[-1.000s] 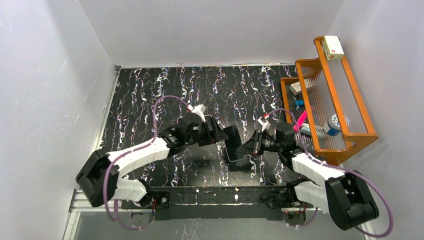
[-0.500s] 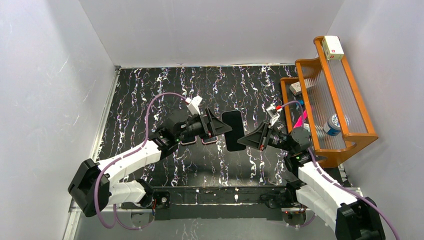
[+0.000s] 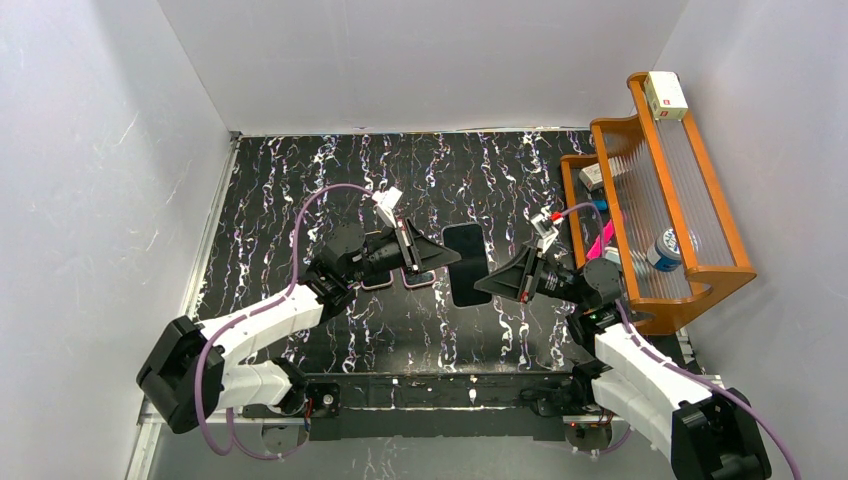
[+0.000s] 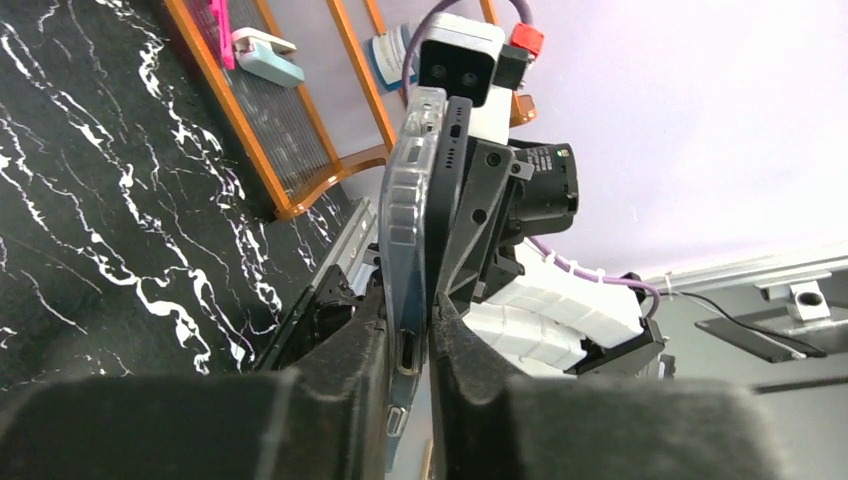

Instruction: Put the phone into the phone case

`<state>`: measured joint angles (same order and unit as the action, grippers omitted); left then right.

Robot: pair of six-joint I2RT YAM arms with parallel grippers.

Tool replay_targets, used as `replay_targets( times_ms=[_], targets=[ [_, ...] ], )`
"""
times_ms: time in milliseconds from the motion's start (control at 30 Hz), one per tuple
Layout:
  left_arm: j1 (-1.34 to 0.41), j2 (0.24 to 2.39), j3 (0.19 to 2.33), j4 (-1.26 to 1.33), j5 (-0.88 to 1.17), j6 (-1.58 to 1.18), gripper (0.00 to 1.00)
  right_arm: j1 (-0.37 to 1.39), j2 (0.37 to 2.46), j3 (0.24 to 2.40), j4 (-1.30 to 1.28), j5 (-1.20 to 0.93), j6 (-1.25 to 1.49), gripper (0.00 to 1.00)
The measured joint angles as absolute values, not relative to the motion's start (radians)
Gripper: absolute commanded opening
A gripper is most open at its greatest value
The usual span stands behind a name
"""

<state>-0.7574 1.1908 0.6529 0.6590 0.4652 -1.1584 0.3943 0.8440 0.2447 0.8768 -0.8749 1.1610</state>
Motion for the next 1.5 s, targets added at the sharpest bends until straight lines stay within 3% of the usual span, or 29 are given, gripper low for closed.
replay_targets(
  times_ms=[233, 300, 367, 567, 867, 1133, 1400, 1433, 1467, 1500],
  targets=[
    [-0.755, 1.202, 0.628, 0.731, 0.504, -1.158, 0.00, 0.395, 0.826, 0.253, 0.814, -0.884, 1.128, 0.55],
    [-0.757, 1.202, 0.628, 0.735, 0.529, -1.149, 0.00, 0.395, 0.826, 0.271, 0.783, -0.885, 1.108, 0.65],
    [-0.757, 1.202, 0.628, 0.737, 0.553, -1.139, 0.00, 0.395, 0.826, 0.290, 0.764, -0.886, 1.097, 0.67],
    [-0.757, 1.201, 0.621, 0.751, 0.625, -1.099, 0.00, 0.395, 0.841, 0.356, 0.751, -0.884, 1.071, 0.44],
    [-0.757, 1.203, 0.568, 0.765, 0.648, -1.058, 0.00, 0.395, 0.866, 0.352, 0.706, -0.889, 1.066, 0.50],
    [-0.757, 1.204, 0.563, 0.774, 0.678, -1.038, 0.00, 0.395, 0.888, 0.352, 0.742, -0.893, 1.097, 0.40],
    [-0.757, 1.204, 0.548, 0.798, 0.700, -1.023, 0.00, 0.395, 0.906, 0.352, 0.787, -0.894, 1.142, 0.42],
    [-0.757, 1.204, 0.547, 0.801, 0.702, -1.021, 0.00, 0.395, 0.906, 0.352, 0.789, -0.894, 1.146, 0.40],
    [-0.757, 1.204, 0.547, 0.802, 0.704, -1.021, 0.00, 0.395, 0.906, 0.351, 0.789, -0.894, 1.149, 0.31],
    [-0.757, 1.204, 0.546, 0.803, 0.705, -1.020, 0.00, 0.395, 0.906, 0.351, 0.789, -0.895, 1.150, 0.14]
  ],
)
